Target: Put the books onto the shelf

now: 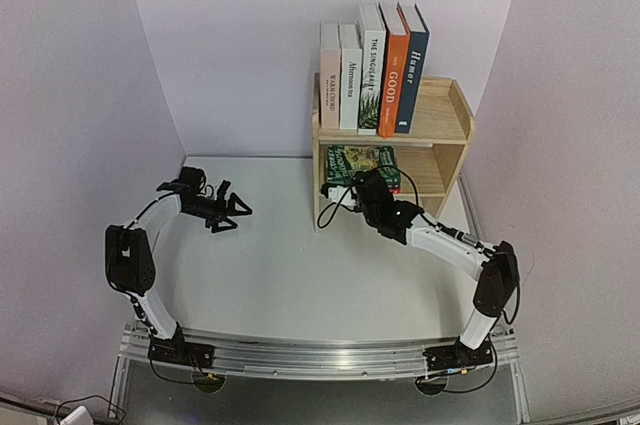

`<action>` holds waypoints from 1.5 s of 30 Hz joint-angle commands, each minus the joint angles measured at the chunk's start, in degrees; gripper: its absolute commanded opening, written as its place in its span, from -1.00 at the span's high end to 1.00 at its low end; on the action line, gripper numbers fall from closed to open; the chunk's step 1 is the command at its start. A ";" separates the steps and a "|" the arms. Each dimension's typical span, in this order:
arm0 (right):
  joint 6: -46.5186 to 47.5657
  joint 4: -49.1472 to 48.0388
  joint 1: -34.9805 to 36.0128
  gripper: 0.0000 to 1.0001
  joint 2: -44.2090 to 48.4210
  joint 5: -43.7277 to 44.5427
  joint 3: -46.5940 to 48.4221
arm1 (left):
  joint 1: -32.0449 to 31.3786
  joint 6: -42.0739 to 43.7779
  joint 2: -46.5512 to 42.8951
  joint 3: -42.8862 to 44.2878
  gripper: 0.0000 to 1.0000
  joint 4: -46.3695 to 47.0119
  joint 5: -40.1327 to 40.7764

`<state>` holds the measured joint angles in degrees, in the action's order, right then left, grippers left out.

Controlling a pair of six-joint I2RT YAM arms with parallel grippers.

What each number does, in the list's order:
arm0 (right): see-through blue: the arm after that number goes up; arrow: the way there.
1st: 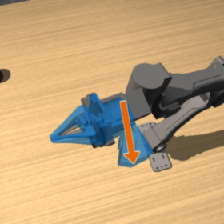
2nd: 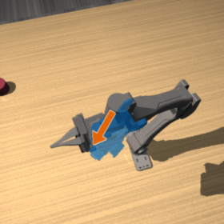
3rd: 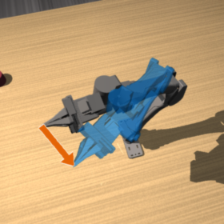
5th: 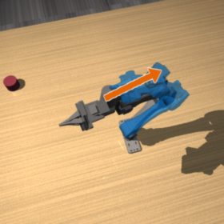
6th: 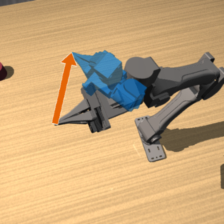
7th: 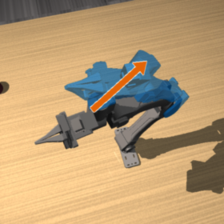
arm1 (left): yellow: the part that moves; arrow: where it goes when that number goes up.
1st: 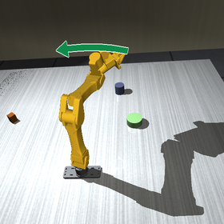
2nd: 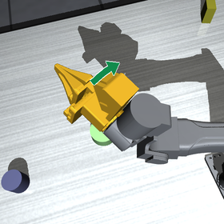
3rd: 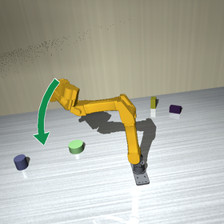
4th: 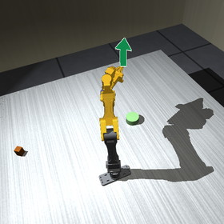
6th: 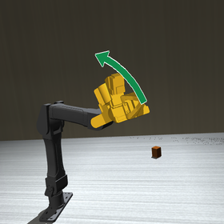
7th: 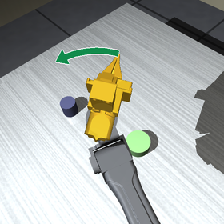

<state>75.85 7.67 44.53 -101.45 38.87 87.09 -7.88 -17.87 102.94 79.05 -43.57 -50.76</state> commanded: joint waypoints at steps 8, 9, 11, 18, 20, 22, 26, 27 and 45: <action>-0.93 5.60 -1.17 0.25 2.15 -2.45 2.41 | 0.01 1.26 -0.10 0.79 -0.99 -0.46 0.14; -0.96 5.78 -1.32 0.18 2.39 -2.93 2.50 | 0.05 1.33 -0.10 0.79 -0.99 -0.46 0.15; -1.29 6.69 -1.63 0.01 2.79 -3.85 3.19 | 0.00 1.45 -0.15 0.72 -0.99 -0.44 0.27; -1.52 10.86 -1.98 -0.26 3.36 -6.90 5.41 | 0.00 1.49 0.07 0.75 -0.99 -0.46 0.16; -1.95 12.12 -1.99 -0.32 3.32 -7.57 5.80 | -0.02 1.56 0.07 0.76 -0.99 -0.48 0.13; -2.54 13.93 -1.99 -0.37 3.08 -8.55 6.66 | -0.02 1.68 0.14 0.68 -0.99 -0.54 0.04; -3.19 19.26 -1.99 -0.48 2.52 -10.01 8.70 | -0.01 1.78 0.25 0.67 -0.99 -0.55 -0.21; -3.46 19.86 -1.98 -0.49 2.54 -10.08 8.94 | -0.03 1.78 0.24 0.65 -0.99 -0.53 -0.25; -44.49 26.41 5.78 -0.85 13.30 -13.86 3.24 | 0.00 1.64 1.47 0.65 -0.99 -0.24 -1.30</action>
<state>50.87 32.65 50.42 -93.08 28.75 91.64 -7.88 -17.09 103.70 79.05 -43.57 -50.87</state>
